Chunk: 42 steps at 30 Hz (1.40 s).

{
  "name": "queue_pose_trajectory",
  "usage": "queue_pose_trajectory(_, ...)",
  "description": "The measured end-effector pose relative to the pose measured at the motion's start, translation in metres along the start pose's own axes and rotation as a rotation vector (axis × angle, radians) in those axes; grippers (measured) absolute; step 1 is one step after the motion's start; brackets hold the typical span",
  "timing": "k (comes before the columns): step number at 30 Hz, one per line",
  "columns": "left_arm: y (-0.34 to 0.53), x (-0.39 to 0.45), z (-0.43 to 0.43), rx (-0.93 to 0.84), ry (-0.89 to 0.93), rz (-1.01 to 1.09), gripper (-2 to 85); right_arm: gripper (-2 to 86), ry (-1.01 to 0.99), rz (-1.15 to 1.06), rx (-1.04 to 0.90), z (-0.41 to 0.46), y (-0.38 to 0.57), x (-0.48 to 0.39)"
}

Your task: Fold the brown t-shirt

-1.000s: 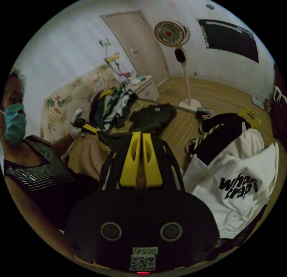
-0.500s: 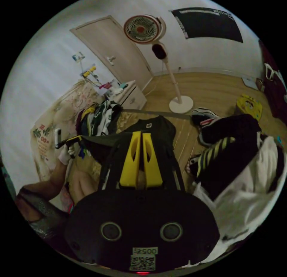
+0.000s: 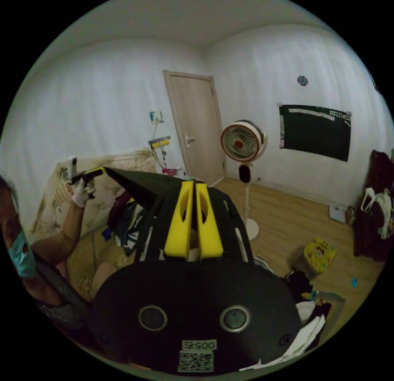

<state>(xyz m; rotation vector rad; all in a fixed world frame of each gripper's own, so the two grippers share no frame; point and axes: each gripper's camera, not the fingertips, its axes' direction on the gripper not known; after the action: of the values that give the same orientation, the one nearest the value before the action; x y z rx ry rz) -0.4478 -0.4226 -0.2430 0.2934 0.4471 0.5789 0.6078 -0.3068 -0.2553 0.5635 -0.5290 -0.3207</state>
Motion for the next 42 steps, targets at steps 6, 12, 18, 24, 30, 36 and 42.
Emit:
queue_pose_trajectory(6, 0.106, 0.046, 0.094, -0.464, 0.137, 0.005, 0.3, -1.7, -0.143, 0.111, -0.409, 0.083, 0.122, 0.004)
queue_pose_trajectory(12, 0.233, 0.055, 0.237, -0.865, 0.449, -0.249, 0.6, -1.6, -0.249, 0.293, -0.851, 0.210, 0.271, 0.005)
queue_pose_trajectory(18, 0.247, 0.066, 0.292, -0.978, 0.608, -0.273, 0.5, -0.5, -0.230, 0.230, -1.125, 0.285, 0.322, -0.009)
queue_pose_trajectory(24, 0.219, 0.060, 0.318, -0.886, 0.439, -0.230, -0.1, 1.9, -0.160, 0.201, -1.004, 0.307, 0.294, 0.008)
queue_pose_trajectory(30, 0.190, 0.081, 0.462, -0.812, 0.318, -0.239, -0.6, -0.6, 0.001, 0.162, -0.879, 0.413, 0.285, 0.023)
queue_pose_trajectory(36, 0.183, 0.137, 0.619, -0.933, 0.266, -0.175, -0.6, -1.0, 0.067, 0.261, -0.925, 0.516, 0.323, 0.037)
queue_pose_trajectory(42, 0.194, 0.195, 0.688, -1.017, 0.250, -0.032, -0.6, -1.4, 0.072, 0.262, -0.935, 0.533, 0.353, 0.041)
